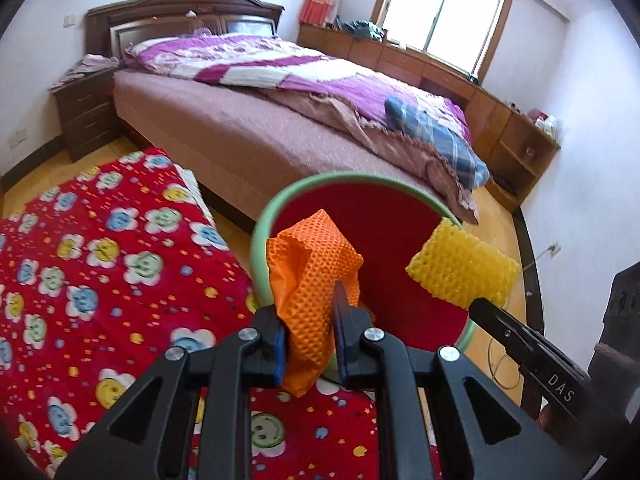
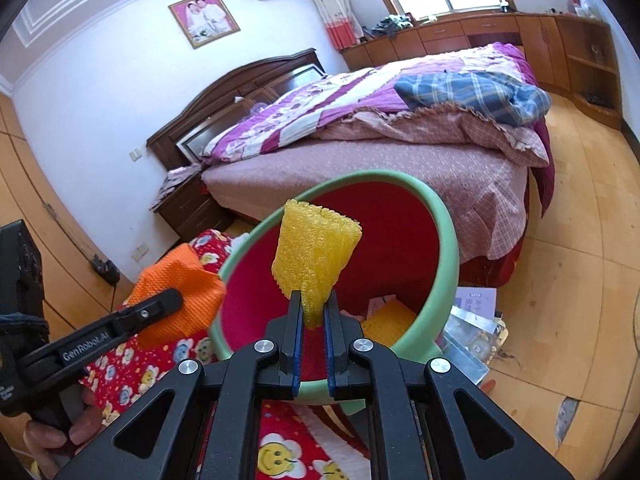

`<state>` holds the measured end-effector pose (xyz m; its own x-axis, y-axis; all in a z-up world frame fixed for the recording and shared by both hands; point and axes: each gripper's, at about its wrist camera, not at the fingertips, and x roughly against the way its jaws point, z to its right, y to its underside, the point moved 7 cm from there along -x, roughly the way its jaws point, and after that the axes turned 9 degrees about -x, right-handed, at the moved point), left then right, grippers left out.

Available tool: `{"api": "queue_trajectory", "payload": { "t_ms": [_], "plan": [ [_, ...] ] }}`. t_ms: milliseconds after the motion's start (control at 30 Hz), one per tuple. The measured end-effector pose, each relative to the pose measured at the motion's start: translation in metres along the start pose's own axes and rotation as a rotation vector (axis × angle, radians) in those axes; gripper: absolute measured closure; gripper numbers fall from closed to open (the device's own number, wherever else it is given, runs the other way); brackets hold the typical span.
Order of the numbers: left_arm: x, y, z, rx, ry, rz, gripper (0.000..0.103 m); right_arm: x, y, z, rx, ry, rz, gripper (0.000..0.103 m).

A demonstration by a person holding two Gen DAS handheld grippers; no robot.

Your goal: Collect trash

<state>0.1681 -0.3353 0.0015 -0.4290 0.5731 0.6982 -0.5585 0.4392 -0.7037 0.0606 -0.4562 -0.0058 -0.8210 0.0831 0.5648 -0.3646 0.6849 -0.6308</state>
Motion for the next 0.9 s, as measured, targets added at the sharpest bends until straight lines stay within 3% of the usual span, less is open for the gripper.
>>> {"api": "queue_trajectory", "payload": {
  "t_ms": [200, 300, 500, 633, 900],
  "plan": [
    [-0.009, 0.007, 0.006, -0.008, 0.026, -0.025, 0.064, -0.006, 0.004, 0.007, -0.001, 0.011, -0.021, 0.088],
    [-0.003, 0.006, 0.006, -0.019, 0.012, -0.013, 0.064, -0.007, 0.004, 0.008, -0.012, 0.008, -0.027, 0.077],
    [0.015, 0.009, -0.004, -0.002, -0.017, -0.001, 0.064, 0.002, 0.007, -0.001, 0.004, -0.006, -0.023, 0.073],
    [0.029, 0.014, -0.012, 0.015, -0.037, 0.003, 0.064, 0.011, 0.011, -0.013, 0.026, -0.017, -0.019, 0.062],
    [0.066, 0.030, -0.027, 0.042, -0.100, 0.023, 0.064, 0.028, 0.024, -0.044, 0.096, -0.040, -0.014, 0.050]
  ]
}}
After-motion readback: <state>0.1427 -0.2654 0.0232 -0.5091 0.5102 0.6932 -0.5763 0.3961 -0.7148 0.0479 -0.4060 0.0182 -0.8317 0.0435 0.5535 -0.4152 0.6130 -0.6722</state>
